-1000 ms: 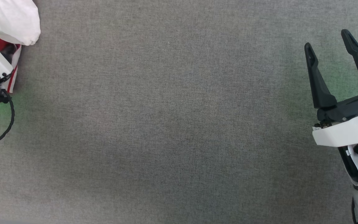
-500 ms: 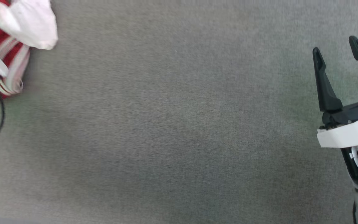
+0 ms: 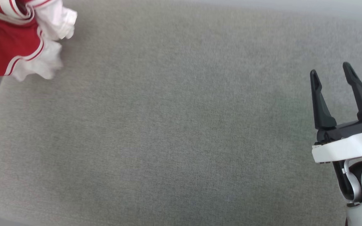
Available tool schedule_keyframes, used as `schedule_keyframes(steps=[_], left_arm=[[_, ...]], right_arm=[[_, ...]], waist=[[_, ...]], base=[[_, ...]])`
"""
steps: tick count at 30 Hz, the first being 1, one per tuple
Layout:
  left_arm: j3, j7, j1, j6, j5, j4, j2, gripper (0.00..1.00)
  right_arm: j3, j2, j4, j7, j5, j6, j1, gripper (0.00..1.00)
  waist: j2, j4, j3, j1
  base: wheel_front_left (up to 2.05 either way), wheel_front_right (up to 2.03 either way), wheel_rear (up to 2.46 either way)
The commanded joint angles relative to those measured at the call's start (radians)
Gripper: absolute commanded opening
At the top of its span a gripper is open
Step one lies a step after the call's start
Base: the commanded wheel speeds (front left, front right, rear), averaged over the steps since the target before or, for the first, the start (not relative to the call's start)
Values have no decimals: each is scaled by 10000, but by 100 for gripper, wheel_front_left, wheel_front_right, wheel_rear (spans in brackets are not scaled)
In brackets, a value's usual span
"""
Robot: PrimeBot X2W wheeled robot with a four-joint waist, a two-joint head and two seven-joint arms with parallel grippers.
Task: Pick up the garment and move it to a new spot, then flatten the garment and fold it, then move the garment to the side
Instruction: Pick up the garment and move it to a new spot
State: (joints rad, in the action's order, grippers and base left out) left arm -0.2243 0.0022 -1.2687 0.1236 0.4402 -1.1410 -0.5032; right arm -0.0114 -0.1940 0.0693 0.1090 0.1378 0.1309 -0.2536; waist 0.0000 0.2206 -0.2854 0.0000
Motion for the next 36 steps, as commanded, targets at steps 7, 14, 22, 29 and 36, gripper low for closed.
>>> schedule_keyframes(steps=[7,14,22,29,36], left_arm=[[-542,385,-153,67,24,1030,-52,0],[-1306,1448,446,74,563,3095,-275,0],[-1619,3212,1472,-39,1219,6507,-589,0],[-1912,5220,2650,-741,1700,9973,-700,0],[-2464,6862,3700,-1392,2139,12180,-648,0]], right_arm=[[-297,315,-176,340,41,-3,373,100],[-764,549,-259,601,26,-3,649,100],[-1415,858,-162,813,-66,-3,990,100],[-1747,1102,-148,996,-97,-3,1190,100],[-1729,1265,-322,1150,22,-3,1227,100]], waist=[[0,37,774,0],[0,-347,1132,0],[0,-1233,1213,0],[0,-2234,1084,0],[0,-2996,820,0]], base=[[0,0,0],[0,0,0],[0,0,0],[0,0,0],[0,0,0]])
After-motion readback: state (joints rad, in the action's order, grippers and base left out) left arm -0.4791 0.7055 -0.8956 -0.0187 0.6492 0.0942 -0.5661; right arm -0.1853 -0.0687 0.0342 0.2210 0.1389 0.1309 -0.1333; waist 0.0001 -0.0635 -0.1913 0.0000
